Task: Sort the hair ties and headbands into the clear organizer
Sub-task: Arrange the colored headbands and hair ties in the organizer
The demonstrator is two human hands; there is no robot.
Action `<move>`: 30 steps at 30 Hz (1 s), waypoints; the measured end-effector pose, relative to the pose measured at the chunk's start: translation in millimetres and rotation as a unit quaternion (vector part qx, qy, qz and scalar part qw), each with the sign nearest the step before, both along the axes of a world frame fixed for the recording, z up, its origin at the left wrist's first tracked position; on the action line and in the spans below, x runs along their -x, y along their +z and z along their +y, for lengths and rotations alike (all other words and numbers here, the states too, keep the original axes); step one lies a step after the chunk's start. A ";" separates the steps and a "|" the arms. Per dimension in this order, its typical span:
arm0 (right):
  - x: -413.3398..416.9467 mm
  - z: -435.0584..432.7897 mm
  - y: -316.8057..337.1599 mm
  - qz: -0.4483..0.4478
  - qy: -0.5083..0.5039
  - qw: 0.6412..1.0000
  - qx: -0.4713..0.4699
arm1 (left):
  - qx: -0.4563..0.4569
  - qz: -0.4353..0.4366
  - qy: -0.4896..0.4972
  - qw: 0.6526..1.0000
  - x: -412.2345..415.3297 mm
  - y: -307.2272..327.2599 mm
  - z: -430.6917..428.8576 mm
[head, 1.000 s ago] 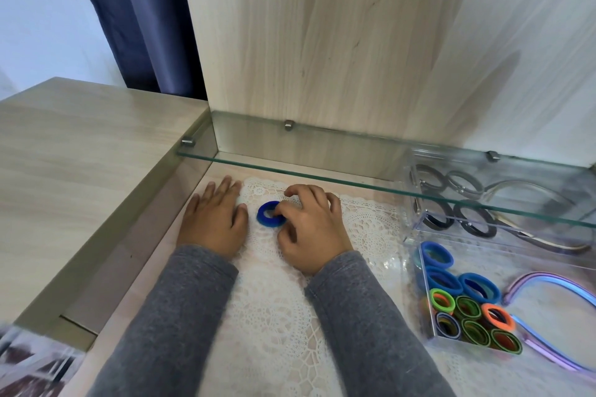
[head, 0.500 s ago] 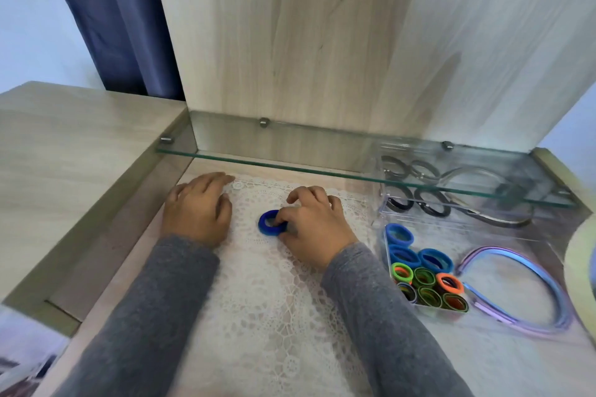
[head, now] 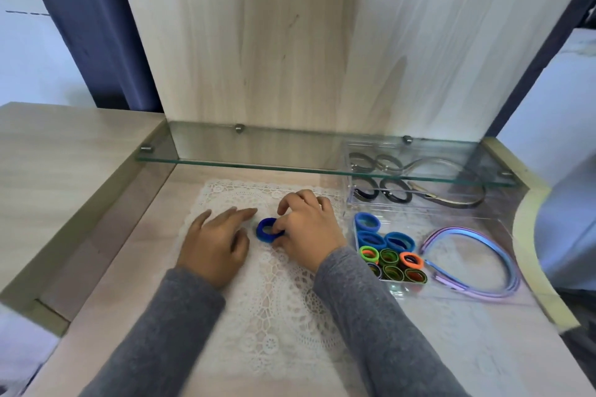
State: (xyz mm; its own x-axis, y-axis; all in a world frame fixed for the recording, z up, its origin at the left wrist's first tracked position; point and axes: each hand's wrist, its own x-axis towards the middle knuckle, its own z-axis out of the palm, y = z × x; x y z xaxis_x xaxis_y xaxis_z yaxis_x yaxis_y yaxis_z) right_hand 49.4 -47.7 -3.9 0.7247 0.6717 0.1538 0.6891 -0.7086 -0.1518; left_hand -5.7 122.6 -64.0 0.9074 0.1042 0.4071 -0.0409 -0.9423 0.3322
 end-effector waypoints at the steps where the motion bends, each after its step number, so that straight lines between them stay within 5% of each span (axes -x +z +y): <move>1: 1.3 -2.4 1.1 -0.001 -0.001 1.000 0.000 | 0.008 -0.004 -0.014 1.000 2.5 0.1 -5.8; 13: 8.0 -29.0 19.6 -0.035 0.005 0.999 0.005 | 0.181 0.016 -0.042 0.982 11.7 10.7 -48.4; 30: -9.2 -125.1 48.0 -0.011 -0.070 0.997 0.038 | 0.239 0.031 -0.133 0.961 -17.0 31.6 -131.0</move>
State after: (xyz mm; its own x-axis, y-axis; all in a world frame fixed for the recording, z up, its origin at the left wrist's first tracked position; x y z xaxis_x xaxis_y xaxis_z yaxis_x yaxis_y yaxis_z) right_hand 58.6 -172.9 44.1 0.8088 0.5749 0.1236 0.5855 -0.8068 -0.0790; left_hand 11.3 -8.4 -32.4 0.9489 0.0266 0.3144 -0.2254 -0.6404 0.7342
